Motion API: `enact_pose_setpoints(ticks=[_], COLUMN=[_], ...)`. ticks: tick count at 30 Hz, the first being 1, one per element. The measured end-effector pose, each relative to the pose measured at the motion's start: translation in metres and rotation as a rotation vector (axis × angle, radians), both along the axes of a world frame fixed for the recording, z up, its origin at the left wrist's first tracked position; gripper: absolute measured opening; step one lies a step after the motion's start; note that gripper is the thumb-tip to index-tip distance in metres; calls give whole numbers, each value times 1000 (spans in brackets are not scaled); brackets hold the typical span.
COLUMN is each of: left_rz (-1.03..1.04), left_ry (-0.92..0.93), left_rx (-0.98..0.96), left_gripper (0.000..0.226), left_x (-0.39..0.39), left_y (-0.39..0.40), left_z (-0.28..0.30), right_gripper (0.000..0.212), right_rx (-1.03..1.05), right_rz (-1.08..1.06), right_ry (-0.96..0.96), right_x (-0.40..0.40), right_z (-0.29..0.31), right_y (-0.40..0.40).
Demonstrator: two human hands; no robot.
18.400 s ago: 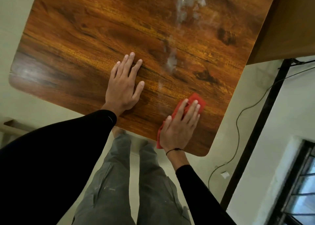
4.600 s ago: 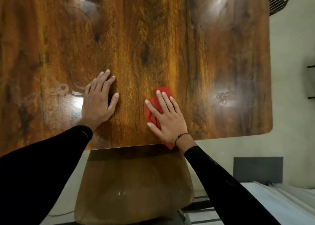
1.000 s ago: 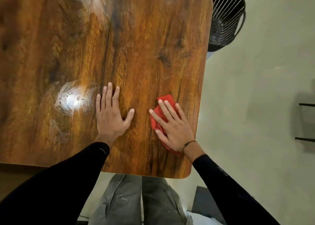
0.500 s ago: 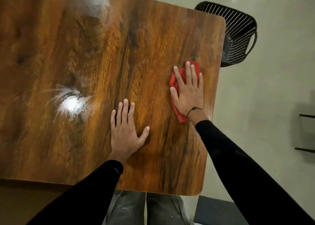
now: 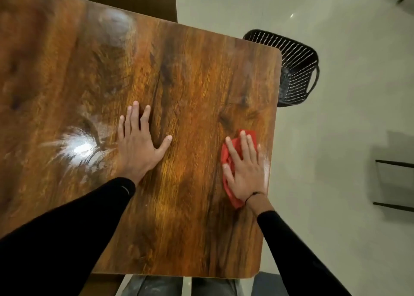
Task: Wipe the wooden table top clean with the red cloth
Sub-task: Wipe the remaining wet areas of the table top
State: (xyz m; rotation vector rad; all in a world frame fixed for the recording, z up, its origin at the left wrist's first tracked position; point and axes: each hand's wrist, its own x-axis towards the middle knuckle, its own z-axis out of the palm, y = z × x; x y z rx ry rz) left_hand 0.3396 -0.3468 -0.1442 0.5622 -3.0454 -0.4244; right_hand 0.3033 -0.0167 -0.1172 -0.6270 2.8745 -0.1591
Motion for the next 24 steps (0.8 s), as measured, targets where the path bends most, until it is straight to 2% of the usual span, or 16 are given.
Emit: enact_pose_setpoints(ticks=[4,7,12,18,21,24], left_rz=[21,18,24,37,32,34], left_ry=[-10,-20,-41,-15,4,0], left_rx=[4,2,2,-25,-33,-35], left_gripper=[103,104,105,106,106,107], left_x=[-1,-2,-5,-5,-3,-3], left_y=[2,3,7,7,6,3], left_z=[4,9,16,14,8,4], right_gripper=[75,75,74,76,76,76], right_rx=[-11,-9,11,-26,-37,-28], right_rz=[-319,-327,-70,317,549,806], right_ry=[43,58,64,63,60,17], right_x=[-71,-123,-155,-120,-98,-96], right_z=[0,-2,2,7,5,2], right_y=[-13,-28,-73,-132,-130,-95])
